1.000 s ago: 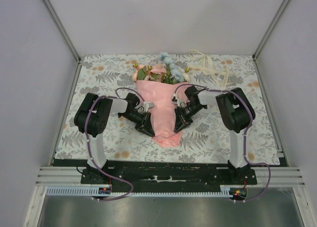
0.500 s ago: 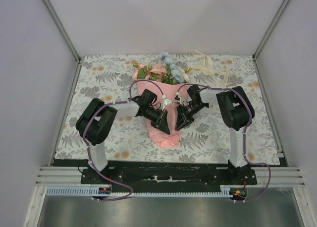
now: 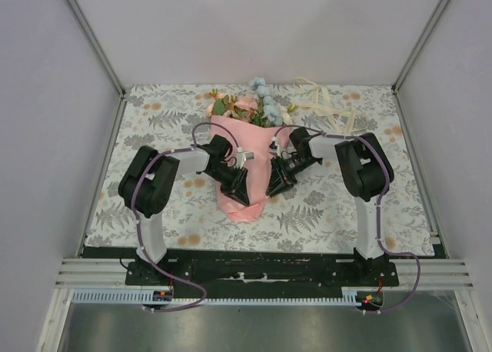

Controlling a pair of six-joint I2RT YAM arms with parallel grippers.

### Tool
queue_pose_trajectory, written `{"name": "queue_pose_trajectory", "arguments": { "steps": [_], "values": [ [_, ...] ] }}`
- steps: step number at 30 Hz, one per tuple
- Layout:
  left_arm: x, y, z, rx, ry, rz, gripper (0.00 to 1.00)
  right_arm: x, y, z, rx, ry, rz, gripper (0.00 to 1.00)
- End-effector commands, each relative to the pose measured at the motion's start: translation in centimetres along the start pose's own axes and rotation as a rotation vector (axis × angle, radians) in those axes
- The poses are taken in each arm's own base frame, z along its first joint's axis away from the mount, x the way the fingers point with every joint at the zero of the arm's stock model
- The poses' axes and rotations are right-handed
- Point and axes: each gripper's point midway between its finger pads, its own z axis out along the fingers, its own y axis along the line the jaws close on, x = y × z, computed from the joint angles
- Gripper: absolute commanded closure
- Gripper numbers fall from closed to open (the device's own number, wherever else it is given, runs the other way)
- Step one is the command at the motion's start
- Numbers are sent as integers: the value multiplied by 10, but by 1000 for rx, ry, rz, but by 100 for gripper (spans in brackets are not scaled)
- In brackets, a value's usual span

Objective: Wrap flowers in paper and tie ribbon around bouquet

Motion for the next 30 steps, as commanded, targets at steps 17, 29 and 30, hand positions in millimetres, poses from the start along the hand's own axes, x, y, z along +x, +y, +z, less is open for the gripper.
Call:
{"name": "queue_pose_trajectory", "arguments": {
  "steps": [17, 29, 30],
  "values": [
    [-98, 91, -113, -582, -81, 348, 64, -130, -15, -211, 341, -519, -217, 53],
    [-83, 124, -77, -721, 76, 352, 60, -167, -103, -305, 846, -563, -241, 53],
    [-83, 130, -80, -743, 81, 352, 60, -170, -108, -311, 877, -564, -245, 53]
  ]
}}
